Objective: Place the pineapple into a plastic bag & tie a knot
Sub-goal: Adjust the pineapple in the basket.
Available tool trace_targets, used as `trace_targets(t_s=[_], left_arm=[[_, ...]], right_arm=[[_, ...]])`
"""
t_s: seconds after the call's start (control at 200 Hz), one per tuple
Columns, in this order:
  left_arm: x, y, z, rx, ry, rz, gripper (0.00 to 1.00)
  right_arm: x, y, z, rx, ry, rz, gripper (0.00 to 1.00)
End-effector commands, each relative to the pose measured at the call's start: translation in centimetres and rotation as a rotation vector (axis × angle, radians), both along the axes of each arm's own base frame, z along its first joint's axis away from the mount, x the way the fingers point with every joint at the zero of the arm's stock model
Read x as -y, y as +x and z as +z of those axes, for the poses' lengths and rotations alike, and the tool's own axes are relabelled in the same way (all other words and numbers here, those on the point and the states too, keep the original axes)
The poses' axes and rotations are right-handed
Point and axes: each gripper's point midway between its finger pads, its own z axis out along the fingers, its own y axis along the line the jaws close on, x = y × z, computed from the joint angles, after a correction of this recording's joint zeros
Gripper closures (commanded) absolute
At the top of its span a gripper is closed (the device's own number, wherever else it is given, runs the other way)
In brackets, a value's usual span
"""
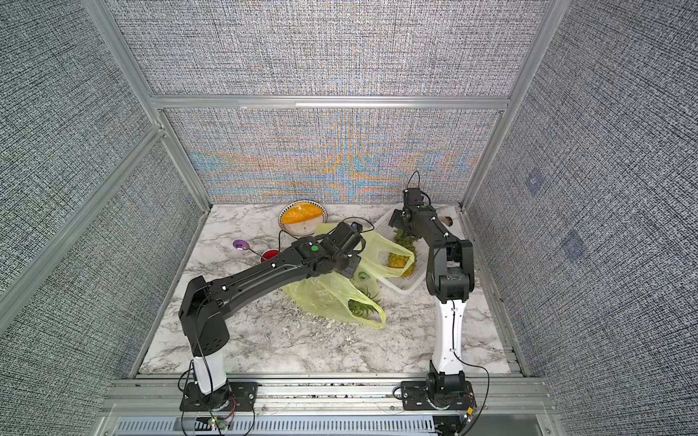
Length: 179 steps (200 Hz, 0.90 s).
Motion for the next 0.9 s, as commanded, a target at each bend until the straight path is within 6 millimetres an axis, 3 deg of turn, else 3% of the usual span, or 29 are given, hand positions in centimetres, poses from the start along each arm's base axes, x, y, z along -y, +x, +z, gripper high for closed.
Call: trace_targets(t_s=[0.0,0.09,0.19,0.245,0.295,0.355,0.43,0.566,0.691,0.891], left_arm=[[0.6,0.3,0.3,0.001,-0.031,-0.002,1.0],[0.7,0.4,0.3,0.002,-0.033,-0.007,1.0],[0.7,0.4,0.4,0.007,-0.035,-0.009,1.0],[0.6,0.4,0.5,0.009,-0.036,-0.007,1.0],[0.6,0.5,0.5,0.013,-0.038,-0.008,1.0],[0.6,0.5,0.6,0.014,-0.042,-0.01,1.0],[0.7,0.4,0.7,0.017,-0.051,-0.011,1.0],[0.7,0.3,0.7,0.019,-0.062,-0.016,1.0],[0.7,0.4,0.8,0.024,-0.072,-0.013,1.0],[1.0,0.4,0.8,0.022,-0.096,-0.013,1.0]], right_arm=[[0.8,-1.3,-2.4,-0.098,-0.029,-0.039,0.15],[0.9,-1.6,-3.0,-0.131,-0.039,-0.034,0.2],[1.2,-1.9,-2.8,-0.13,-0.044,-0.028,0.31],[1.2,-2.1,-2.4,-0.126,-0.029,-0.017,0.45],[1.2,-2.0,-1.5,-0.107,-0.013,-0.008,0.63],[1.2,-1.8,0.3,-0.072,-0.002,-0.003,0.83],[1.2,-1.4,3.3,-0.007,0.005,0.006,1.0],[1.5,-1.1,9.4,0.123,0.011,0.021,1.0],[1.6,-1.8,13.8,0.252,0.023,0.004,1.0],[1.1,-3.0,19.7,0.712,0.066,-0.028,1.0]])
